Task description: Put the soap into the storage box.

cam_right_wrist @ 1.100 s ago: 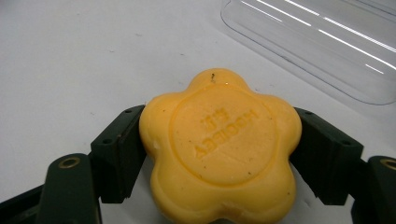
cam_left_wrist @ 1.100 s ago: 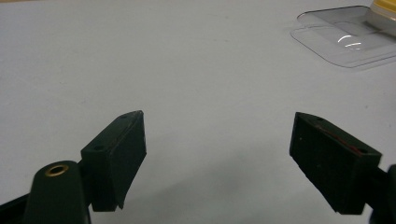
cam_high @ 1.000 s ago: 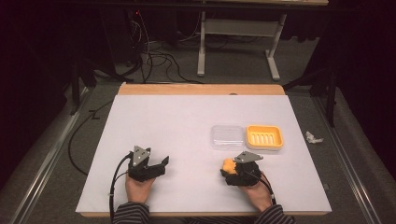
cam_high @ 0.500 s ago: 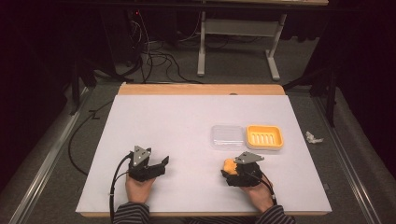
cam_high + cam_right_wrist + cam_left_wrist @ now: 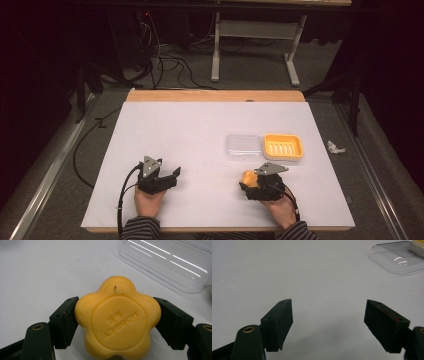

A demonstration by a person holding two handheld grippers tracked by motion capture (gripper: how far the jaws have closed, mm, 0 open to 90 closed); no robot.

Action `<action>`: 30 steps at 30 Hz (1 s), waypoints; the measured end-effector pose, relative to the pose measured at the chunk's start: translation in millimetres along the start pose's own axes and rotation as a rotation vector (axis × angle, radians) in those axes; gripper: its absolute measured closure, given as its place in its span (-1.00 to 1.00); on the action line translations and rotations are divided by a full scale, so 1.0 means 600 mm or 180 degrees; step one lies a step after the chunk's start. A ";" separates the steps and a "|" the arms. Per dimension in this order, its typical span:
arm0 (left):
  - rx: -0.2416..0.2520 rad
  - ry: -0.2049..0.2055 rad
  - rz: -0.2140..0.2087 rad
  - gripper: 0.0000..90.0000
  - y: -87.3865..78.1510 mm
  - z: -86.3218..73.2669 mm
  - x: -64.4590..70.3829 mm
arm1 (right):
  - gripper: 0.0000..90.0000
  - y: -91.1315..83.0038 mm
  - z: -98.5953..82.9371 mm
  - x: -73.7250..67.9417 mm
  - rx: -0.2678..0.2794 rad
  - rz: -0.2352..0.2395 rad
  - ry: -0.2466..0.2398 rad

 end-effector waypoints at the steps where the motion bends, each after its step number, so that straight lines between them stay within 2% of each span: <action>1: 0.0001 0.0000 0.0002 -0.47 0.000 0.000 0.000 | -0.43 -0.001 0.000 0.000 0.0004 0.0001 0.0009; 15: 0.0014 -0.0008 0.0039 -0.47 0.001 0.001 -0.002 | -0.43 -0.026 -0.004 0.010 0.0071 -0.0022 0.0066; 30: 0.0024 0.0018 0.0035 -0.49 0.000 0.001 -0.001 | -0.43 -0.061 -0.016 0.035 0.0160 -0.0093 0.0163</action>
Point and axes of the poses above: each handheld gripper's, and its own axes: y roughly forward along the jaws, z roughly out of its top, x roughly to its right, the point moved 10 cm from there along y, roughly forward along the jaws, and after that the axes turned 11 degrees about z, right-handed, at the moved point
